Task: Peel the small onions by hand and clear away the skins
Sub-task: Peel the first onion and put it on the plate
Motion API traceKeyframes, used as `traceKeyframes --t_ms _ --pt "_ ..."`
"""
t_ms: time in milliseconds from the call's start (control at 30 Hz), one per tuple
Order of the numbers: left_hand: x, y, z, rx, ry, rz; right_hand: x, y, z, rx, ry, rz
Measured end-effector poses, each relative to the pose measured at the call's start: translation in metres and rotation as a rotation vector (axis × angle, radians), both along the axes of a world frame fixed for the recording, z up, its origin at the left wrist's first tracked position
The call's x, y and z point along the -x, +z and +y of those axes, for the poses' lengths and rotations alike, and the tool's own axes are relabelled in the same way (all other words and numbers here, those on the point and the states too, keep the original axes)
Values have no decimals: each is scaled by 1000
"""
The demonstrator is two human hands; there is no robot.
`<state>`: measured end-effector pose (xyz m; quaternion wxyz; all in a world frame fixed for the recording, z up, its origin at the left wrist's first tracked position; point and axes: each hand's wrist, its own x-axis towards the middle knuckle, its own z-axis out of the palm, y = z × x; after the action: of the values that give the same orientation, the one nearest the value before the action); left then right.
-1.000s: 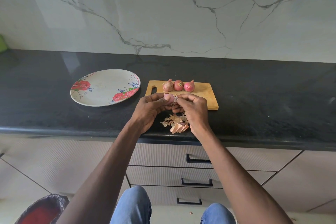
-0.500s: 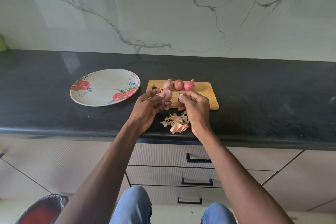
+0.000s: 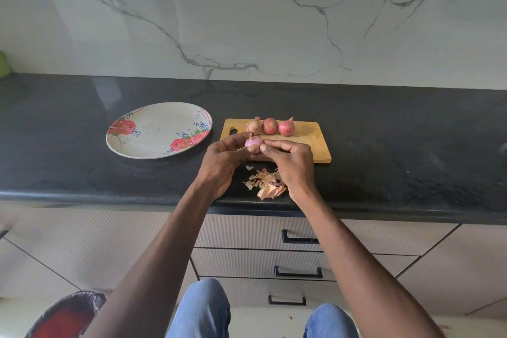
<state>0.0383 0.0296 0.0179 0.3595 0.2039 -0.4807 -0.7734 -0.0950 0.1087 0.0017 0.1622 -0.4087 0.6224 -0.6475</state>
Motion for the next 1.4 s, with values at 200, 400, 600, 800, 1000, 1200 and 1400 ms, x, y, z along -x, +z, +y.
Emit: traceKeyframes --t_ms 200,400,600,800,1000,1200,1400 --pt "1 0 3 84 -11 -27 -6 5 1 -20 -44 -42" --pt "1 0 4 141 4 -53 -11 6 0 -6 -89 28" --pt "1 2 6 124 1 -46 -7 4 -2 -27 -110 27" --pt "2 -2 -1 -27 5 -30 -5 7 2 12 -17 -222" --pt "3 -2 0 27 -11 -64 -7 11 4 28 -2 -244" --pt "3 -7 -5 26 -22 -100 -6 14 4 30 34 -326" --pt "3 -6 -8 -37 -19 -104 -2 11 3 28 50 -402"
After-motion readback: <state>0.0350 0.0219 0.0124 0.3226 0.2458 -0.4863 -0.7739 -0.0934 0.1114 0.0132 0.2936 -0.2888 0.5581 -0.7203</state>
